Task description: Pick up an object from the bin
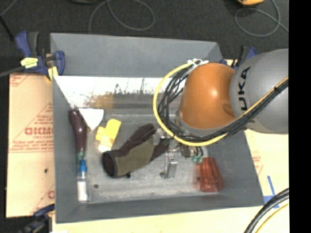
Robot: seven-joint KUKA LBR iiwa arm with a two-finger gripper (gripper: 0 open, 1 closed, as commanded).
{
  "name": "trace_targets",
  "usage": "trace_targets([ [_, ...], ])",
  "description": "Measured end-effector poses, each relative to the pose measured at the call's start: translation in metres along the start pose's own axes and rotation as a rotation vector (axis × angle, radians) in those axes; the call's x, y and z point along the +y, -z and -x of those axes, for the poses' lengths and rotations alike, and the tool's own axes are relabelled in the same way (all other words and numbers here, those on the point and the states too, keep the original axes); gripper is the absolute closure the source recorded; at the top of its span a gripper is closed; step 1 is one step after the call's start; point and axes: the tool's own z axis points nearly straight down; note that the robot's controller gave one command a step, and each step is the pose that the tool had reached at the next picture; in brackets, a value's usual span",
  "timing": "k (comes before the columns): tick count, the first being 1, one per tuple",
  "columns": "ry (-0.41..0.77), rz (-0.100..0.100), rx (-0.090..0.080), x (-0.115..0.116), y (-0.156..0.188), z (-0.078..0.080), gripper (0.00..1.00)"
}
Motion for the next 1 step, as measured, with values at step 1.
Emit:
trace_targets([
  [1,-0.001,0.000,-0.008,-0.0002,0.0046,0.0016,0.00],
])
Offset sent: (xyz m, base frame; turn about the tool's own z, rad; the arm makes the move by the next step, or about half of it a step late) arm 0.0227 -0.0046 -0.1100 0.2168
